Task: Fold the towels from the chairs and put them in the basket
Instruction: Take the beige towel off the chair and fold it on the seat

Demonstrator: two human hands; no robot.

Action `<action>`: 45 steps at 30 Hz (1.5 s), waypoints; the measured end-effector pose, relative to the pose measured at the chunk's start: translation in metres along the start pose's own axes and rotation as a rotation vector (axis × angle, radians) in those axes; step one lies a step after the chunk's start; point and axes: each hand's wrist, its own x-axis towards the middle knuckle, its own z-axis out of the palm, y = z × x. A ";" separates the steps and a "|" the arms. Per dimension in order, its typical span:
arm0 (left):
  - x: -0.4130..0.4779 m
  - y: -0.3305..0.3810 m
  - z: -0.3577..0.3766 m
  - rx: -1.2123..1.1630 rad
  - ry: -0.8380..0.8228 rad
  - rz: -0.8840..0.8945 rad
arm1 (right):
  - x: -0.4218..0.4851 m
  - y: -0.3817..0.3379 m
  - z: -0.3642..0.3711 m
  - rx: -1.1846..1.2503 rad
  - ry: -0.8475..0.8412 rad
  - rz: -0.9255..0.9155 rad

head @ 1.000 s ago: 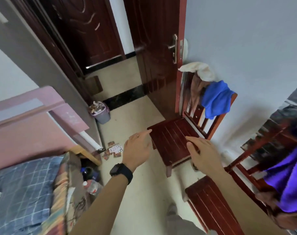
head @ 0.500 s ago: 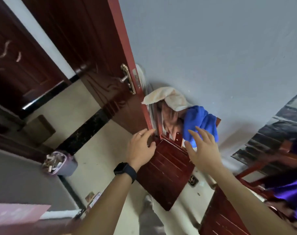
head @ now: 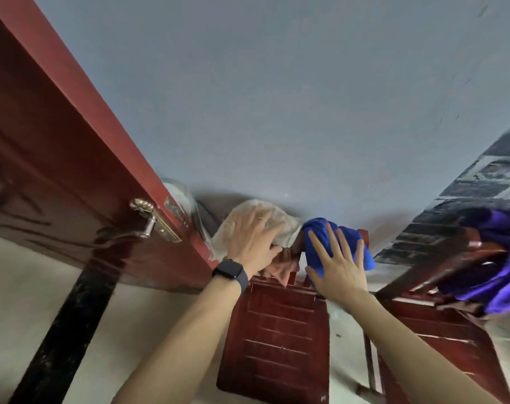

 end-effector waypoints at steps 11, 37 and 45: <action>0.000 -0.008 -0.093 -0.432 0.306 -0.123 | -0.003 0.001 -0.030 0.018 -0.108 -0.006; -0.147 0.046 -0.282 -0.704 0.832 -0.183 | -0.144 -0.036 -0.256 0.763 0.352 -0.109; -0.199 0.040 -0.153 -0.799 0.458 -0.570 | -0.211 -0.044 -0.163 0.557 0.060 -0.016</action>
